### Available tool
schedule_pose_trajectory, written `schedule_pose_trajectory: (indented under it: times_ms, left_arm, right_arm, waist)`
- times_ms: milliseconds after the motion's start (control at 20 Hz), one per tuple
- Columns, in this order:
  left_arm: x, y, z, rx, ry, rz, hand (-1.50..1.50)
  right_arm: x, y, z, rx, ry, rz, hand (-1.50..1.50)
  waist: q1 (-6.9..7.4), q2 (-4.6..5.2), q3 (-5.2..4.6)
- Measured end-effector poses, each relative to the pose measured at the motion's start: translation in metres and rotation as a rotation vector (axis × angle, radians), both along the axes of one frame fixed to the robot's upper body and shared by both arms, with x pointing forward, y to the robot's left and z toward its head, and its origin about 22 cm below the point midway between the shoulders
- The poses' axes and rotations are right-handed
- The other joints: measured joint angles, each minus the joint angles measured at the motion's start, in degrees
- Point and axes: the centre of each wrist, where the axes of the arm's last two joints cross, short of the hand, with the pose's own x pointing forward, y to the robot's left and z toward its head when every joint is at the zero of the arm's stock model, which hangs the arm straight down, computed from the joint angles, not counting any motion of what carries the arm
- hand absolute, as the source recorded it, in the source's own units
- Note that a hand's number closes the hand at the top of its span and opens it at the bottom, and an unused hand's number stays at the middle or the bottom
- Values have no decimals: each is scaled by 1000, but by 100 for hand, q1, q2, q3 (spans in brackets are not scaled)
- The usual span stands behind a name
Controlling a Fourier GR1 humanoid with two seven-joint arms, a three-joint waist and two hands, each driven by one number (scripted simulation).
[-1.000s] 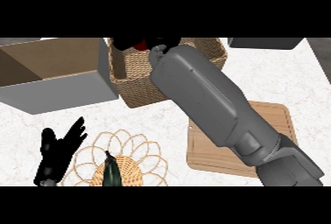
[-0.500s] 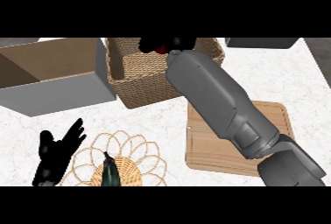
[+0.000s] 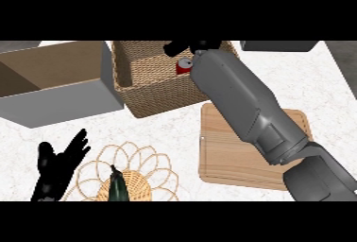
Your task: Pick the can from the cutting board and place it in the basket
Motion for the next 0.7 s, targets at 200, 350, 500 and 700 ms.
schedule_pose_trajectory:
  times_ms: [200,350,500,700]
  left_arm:
    - [-4,-4,-4,6,-11,8,0]
    - [-4,-6,-3,7,2,14,0]
    - [-5,-3,-5,6,12,29,0]
    - [-9,0,-5,13,18,51,0]
  right_arm:
    - [1,-3,9,52,-32,-1,-150]
    - [4,-17,9,111,-59,-27,-150]
    - [5,-26,18,175,-71,-61,-150]
    - [8,-67,14,206,-71,-118,-150]
  waist:
    - [-50,-22,1]
    - [-72,-27,6]
    - [-131,-51,11]
    - [-227,-87,19]
